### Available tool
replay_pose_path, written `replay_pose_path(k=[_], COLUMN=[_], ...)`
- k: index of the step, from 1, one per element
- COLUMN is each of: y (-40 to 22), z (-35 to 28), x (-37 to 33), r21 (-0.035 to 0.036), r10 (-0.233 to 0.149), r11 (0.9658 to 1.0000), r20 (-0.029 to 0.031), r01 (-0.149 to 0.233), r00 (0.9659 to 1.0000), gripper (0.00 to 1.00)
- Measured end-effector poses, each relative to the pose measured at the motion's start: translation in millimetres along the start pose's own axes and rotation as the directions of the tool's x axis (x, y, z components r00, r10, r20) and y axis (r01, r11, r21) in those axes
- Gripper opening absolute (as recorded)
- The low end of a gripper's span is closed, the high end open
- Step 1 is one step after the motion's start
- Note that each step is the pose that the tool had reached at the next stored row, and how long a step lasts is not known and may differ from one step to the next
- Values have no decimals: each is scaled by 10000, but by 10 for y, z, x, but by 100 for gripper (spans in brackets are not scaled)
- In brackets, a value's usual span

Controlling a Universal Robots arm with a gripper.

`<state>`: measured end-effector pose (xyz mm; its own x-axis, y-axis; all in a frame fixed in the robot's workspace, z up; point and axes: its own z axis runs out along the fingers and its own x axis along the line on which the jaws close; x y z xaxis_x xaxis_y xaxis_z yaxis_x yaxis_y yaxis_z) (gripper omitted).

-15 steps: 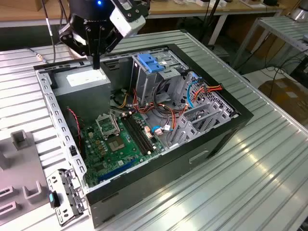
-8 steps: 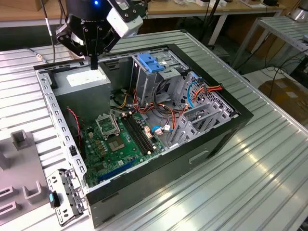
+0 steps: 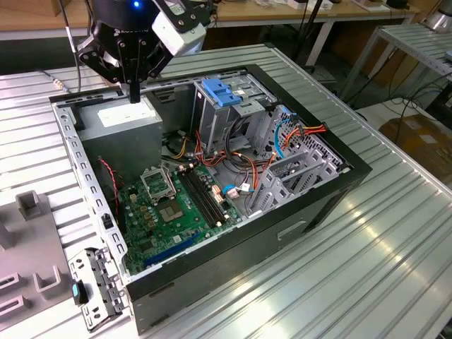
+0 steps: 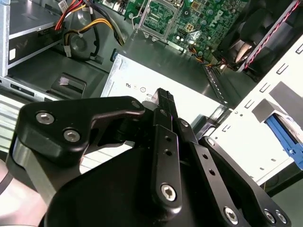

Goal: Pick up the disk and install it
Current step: 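Reach for the disk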

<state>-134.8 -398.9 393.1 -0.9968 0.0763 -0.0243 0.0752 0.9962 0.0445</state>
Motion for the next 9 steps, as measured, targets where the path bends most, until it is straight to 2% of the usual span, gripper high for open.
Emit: replay_pose_path(k=[9], y=[-5], z=[0], x=[61], r21=[-1], r10=[0], r11=[10000], r20=[-5], r01=[0], r00=[10000], gripper=[11])
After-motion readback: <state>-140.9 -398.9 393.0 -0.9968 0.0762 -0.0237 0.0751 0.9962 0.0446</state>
